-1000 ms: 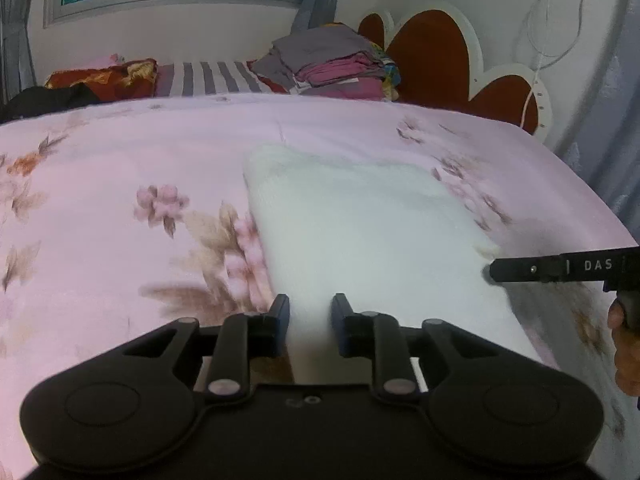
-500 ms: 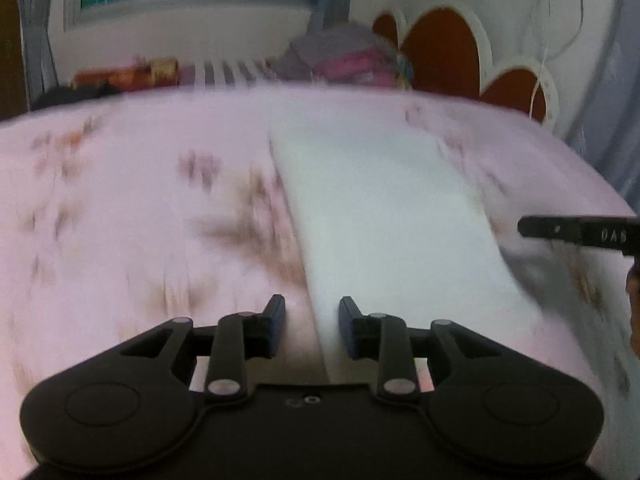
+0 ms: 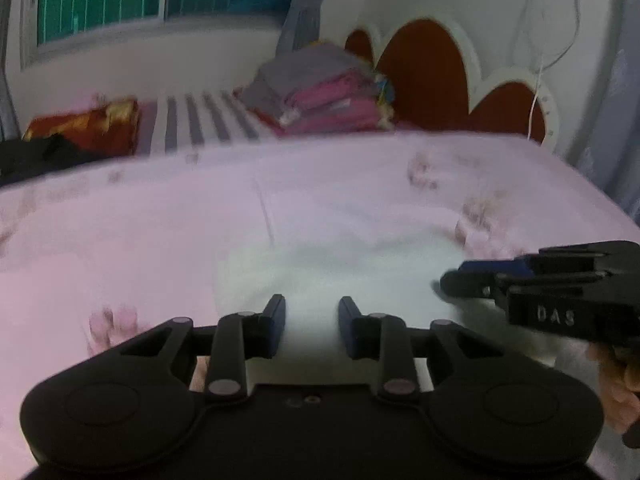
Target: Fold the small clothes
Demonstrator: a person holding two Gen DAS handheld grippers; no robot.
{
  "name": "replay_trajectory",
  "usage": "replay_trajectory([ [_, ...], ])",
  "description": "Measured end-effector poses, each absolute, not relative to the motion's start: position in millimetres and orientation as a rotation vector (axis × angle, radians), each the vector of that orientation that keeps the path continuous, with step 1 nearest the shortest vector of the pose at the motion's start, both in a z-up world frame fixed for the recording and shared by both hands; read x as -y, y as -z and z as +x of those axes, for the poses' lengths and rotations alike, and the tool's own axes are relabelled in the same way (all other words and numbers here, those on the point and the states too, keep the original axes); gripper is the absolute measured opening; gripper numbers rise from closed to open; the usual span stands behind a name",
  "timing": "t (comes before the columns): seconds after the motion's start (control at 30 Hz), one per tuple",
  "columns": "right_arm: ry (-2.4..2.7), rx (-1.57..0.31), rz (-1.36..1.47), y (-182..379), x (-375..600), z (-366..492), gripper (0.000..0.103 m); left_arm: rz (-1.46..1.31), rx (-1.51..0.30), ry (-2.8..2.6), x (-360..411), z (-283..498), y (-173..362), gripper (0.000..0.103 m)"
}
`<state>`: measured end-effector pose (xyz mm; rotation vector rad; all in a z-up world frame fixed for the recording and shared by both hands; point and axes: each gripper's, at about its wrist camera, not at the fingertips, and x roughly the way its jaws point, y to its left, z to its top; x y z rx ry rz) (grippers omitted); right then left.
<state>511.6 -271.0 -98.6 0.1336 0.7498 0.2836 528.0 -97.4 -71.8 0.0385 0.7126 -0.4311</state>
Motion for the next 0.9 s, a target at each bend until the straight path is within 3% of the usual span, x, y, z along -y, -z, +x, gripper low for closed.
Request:
replay_trajectory([
  [0.2,-0.231,-0.730,0.199,105.4,286.0,544.8,0.018,0.013,-0.802,0.425,91.5,556.6,97.8,0.033],
  [0.37,-0.249,-0.771,0.144,120.0,292.1,540.2,0.018,0.002,-0.758,0.408,80.0,533.6,95.0,0.035],
  [0.4,-0.252,-0.777,0.152,118.7,294.9,536.7,0.018,0.020,-0.744,0.393,80.8,527.5,92.0,0.041],
  [0.47,-0.260,-0.786,0.163,117.2,302.1,527.6,0.018,0.062,-0.729,0.314,79.8,516.8,84.7,0.077],
  [0.5,-0.251,-0.783,0.166,115.6,301.7,521.7,0.018,0.083,-0.702,0.251,76.8,507.1,80.2,0.102],
  [0.53,-0.232,-0.775,0.172,110.9,304.0,515.0,0.022,0.073,-0.670,0.238,71.8,494.8,77.2,0.098],
  [0.57,-0.212,-0.753,0.200,104.8,311.2,503.2,0.048,0.043,-0.673,0.272,68.0,489.6,76.1,0.093],
  [0.6,-0.216,-0.732,0.246,102.2,318.9,494.7,0.066,0.007,-0.707,0.308,62.9,484.0,77.5,0.083],
  [0.63,-0.237,-0.725,0.304,101.5,326.5,484.2,0.074,-0.028,-0.747,0.321,57.7,477.7,81.1,0.075],
  [0.9,-0.389,-0.919,0.851,142.0,371.9,459.9,0.073,-0.473,-0.918,0.396,16.6,465.4,108.9,0.072],
])
